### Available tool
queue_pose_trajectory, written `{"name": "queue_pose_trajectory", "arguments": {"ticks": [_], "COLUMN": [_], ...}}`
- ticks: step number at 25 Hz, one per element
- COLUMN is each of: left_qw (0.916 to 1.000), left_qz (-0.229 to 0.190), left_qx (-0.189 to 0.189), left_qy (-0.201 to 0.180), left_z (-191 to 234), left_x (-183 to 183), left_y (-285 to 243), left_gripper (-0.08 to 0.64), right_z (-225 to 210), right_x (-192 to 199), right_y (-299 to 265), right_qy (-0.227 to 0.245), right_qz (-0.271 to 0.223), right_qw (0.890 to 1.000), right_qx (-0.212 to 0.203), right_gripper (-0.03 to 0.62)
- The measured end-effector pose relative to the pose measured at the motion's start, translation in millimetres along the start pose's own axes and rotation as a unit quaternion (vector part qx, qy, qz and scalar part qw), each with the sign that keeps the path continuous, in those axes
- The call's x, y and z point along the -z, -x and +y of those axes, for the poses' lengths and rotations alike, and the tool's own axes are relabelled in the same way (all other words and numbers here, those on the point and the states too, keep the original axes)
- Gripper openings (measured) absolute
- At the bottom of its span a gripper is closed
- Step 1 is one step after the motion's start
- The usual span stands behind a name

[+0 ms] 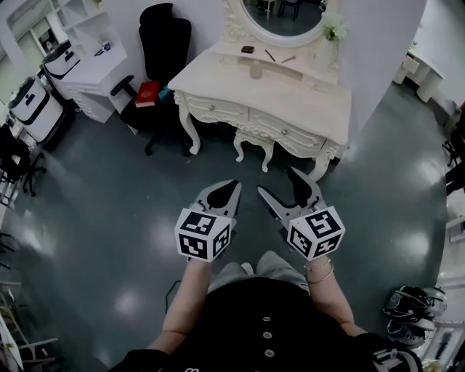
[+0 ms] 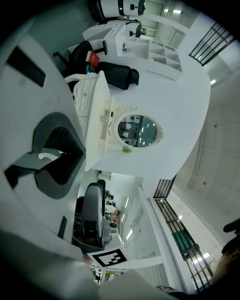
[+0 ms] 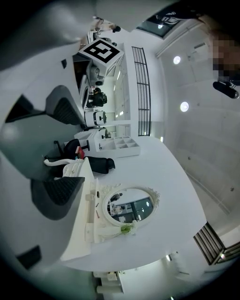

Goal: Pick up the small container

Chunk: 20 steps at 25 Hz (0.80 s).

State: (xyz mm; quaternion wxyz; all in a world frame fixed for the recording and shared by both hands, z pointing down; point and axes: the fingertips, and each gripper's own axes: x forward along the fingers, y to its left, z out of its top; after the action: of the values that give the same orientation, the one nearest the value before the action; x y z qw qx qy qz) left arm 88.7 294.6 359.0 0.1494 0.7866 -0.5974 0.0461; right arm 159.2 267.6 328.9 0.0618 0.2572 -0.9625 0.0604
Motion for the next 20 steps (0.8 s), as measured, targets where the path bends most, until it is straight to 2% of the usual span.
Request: {"name": "queue_pose_trajectory", "arguments": {"ticks": [3,8,20], "left_qw": [0.9999,0.9996,0.9993], "left_qz": [0.010,0.019,0.018], "left_qx": [0.002,0.002,-0.010], "left_qy": [0.007,0.020,0.031], "left_z": [7.3,21.0,75.7], "left_x": [8.7,14.5,-3.3], "left_y": [-4.6,-14.3,-61.5], "left_gripper": [0.012,0.012,0.012], "right_z": [-3.1,-10.5,-52.2], "right_x": [2.6,4.4,-7.3], "right_y": [-6.9,-23.5,-90.8], "right_qy": [-0.005,-0.010,-0.009], "right_qz": [-0.004,0.000,-0.004], "right_qw": [1.000,1.000,1.000], "right_qx": [0.003,-0.002,-0.006], "right_gripper": [0.305,0.304,0.301]}}
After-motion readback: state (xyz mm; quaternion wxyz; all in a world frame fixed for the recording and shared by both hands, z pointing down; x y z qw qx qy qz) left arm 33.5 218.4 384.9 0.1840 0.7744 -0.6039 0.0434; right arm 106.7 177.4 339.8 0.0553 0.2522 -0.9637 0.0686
